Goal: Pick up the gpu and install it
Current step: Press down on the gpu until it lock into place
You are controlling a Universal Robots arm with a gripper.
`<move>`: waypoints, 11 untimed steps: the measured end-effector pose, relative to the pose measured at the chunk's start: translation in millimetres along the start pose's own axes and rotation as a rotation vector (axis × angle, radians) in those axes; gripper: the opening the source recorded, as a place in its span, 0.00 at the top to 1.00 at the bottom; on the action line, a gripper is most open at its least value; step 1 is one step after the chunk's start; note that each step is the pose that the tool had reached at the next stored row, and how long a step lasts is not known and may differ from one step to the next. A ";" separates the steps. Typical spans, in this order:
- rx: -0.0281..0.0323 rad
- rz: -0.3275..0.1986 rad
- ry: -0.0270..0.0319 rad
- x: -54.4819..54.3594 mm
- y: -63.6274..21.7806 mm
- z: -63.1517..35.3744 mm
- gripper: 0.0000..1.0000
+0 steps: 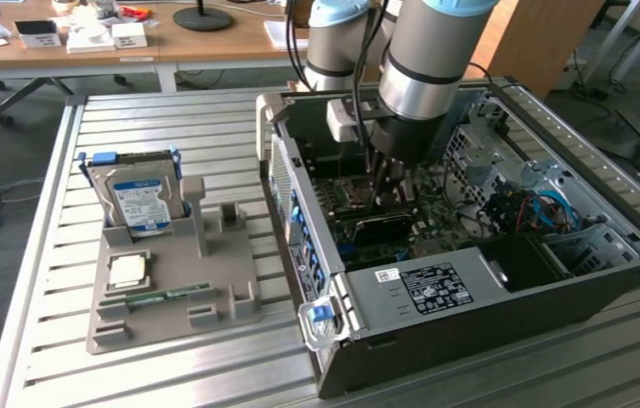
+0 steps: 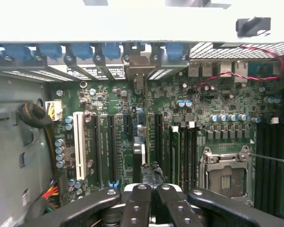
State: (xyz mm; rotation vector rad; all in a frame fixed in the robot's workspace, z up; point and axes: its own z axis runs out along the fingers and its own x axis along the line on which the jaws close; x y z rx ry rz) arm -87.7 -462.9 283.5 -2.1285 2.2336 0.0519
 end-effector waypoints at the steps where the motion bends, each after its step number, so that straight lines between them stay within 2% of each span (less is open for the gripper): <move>1: 0.0000 0.000 0.0000 -0.1 -0.1 -2.1 0.89; 11: 0.0001 0.000 -0.0001 -1.1 -0.3 -16.8 0.89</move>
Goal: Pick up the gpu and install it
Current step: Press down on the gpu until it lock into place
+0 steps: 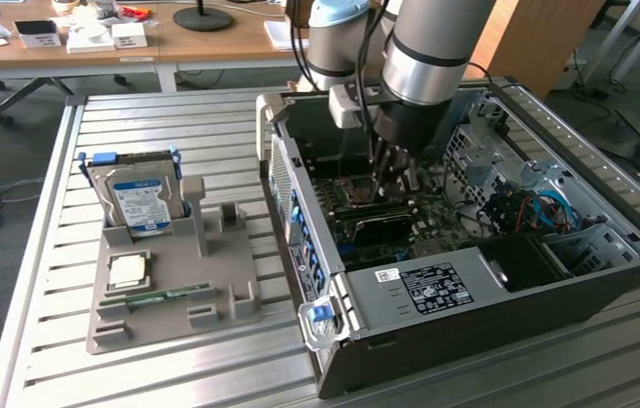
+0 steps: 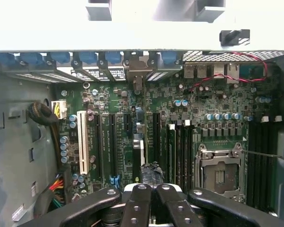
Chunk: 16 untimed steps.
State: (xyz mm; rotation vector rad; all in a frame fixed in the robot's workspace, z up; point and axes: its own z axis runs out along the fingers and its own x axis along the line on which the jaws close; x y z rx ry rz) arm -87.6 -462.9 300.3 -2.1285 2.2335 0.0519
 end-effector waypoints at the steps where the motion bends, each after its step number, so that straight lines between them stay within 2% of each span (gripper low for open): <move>1: 0.0000 0.000 0.0000 -0.1 0.0 -1.0 0.89; 11: 0.0001 0.000 0.0001 -0.9 -0.2 -13.8 0.89; 16: 0.0001 0.000 0.0000 -0.9 -0.2 -14.6 0.89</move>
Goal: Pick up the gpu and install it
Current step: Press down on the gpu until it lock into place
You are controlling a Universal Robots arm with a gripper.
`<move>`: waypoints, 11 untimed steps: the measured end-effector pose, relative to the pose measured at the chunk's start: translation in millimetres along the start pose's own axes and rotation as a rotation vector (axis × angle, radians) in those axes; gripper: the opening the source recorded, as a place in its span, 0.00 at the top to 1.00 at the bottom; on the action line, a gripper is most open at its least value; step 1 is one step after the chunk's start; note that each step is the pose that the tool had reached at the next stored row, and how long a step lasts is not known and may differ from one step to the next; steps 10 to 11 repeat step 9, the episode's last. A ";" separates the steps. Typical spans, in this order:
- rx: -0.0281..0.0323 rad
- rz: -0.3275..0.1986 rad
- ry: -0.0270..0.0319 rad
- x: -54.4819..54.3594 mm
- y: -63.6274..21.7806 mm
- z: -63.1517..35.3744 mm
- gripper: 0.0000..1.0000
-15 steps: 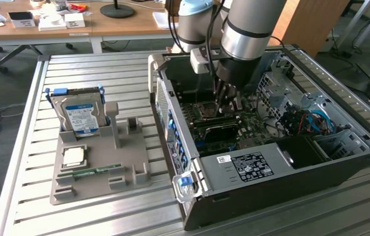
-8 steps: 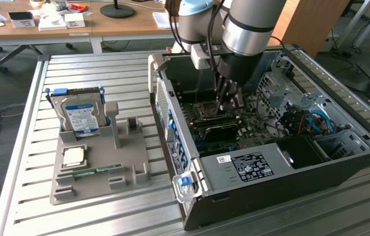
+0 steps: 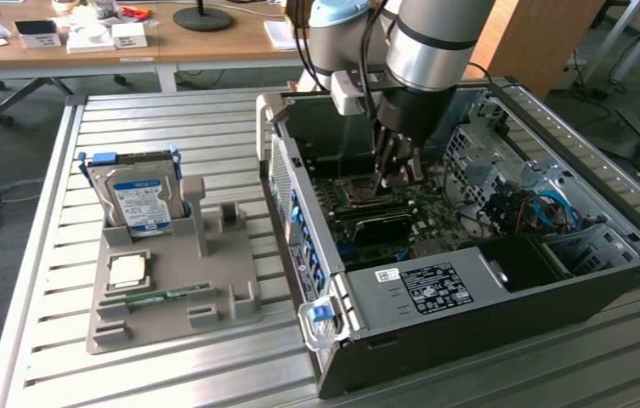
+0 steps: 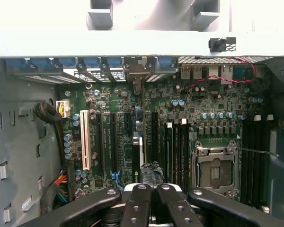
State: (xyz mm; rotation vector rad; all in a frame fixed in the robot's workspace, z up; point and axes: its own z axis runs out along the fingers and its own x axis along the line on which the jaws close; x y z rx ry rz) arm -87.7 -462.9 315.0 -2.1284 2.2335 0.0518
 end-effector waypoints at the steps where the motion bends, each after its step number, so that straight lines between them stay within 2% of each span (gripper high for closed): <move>1: 0.0000 0.000 0.0000 0.0 0.0 0.0 0.89; 11: 0.0000 0.000 0.0000 0.0 0.0 0.0 0.89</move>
